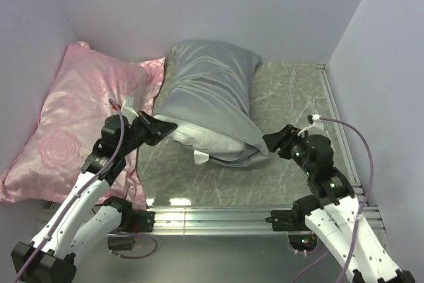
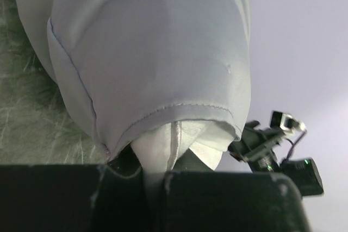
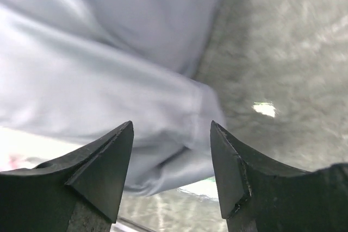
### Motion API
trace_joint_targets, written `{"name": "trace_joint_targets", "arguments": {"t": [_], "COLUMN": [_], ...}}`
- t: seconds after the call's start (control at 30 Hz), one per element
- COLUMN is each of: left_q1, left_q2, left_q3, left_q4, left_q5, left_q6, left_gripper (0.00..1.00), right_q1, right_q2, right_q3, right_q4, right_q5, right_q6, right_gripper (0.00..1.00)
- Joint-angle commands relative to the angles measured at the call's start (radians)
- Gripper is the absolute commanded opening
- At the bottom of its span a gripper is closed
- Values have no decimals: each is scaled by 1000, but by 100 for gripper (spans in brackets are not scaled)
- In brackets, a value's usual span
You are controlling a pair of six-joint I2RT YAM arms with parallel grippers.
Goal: Remove the pillowcase from the pillow
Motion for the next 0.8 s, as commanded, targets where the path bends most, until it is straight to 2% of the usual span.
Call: {"name": "trace_joint_targets", "arguments": {"t": [0.0,0.13,0.27,0.4,0.67,0.77], "left_q1": [3,-10,-41,-66,-89,-95], "left_q2": [0,13,31,40,59,65], "left_q3": [18,22,47,64,87,98], "left_q4": [146,169,163,163,177,190], "left_q5": [-41,-63,-95,-117,-135,-140], "left_q6": [-23,-42,-40,-39,-45,-48], "left_gripper": [1,1,1,1,1,0], "right_q1": [23,111,310,394,425,427], "right_q2": [-87,-75,-29,43,100,107], "right_q3": [62,56,42,25,-27,-50], "right_q4": [-47,-23,14,45,42,40], "right_q5": [-36,-56,46,130,194,199], "right_q6": [-13,19,73,108,154,174], "right_gripper": [66,67,67,66,62,50]}}
